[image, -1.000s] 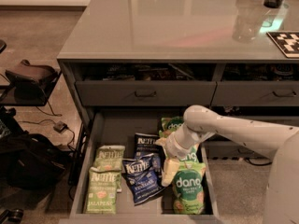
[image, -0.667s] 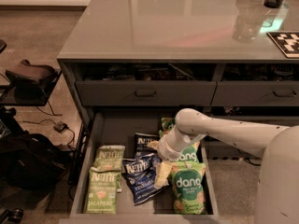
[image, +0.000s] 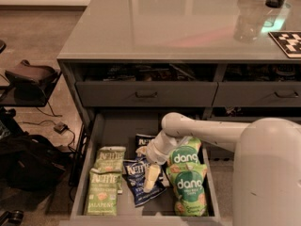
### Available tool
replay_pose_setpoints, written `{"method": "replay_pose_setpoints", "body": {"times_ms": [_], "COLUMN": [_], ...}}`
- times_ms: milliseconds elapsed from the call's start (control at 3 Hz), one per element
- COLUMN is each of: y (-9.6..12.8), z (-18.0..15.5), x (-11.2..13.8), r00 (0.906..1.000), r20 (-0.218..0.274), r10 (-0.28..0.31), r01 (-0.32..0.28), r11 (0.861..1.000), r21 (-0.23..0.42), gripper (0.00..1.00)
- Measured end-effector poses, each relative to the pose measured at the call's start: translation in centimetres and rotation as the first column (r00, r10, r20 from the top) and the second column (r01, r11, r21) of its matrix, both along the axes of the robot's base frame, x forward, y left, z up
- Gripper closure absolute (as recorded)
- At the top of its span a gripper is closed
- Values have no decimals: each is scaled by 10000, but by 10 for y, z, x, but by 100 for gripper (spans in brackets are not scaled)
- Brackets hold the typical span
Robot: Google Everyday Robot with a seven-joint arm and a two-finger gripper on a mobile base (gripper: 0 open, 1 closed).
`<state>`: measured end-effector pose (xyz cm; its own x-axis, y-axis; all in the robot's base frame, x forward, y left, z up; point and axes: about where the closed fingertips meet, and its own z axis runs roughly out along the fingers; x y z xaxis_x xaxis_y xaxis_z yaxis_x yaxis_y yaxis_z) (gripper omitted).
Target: Pick blue chip bag from middle drawer and place on counter
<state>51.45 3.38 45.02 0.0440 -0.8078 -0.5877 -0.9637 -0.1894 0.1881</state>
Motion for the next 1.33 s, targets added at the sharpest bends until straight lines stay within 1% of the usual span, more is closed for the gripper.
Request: {"method": "replay_pose_setpoints", "body": {"times_ms": [333,667,1000,1333], "y": [3,5,6,7], "z": [-16,-28,-42,-54], "x": [17,27,23,15], "r00": [9991,9974,9970,9960], "r20": [-7,-3,-304,-685], "r10": [-434,-724,-706,-572], "r01": [434,724,695,540], "r11": [9990,9972,9970,9974], "r21": [-79,-180,-350,-472], "gripper": [0,0,0,0]}}
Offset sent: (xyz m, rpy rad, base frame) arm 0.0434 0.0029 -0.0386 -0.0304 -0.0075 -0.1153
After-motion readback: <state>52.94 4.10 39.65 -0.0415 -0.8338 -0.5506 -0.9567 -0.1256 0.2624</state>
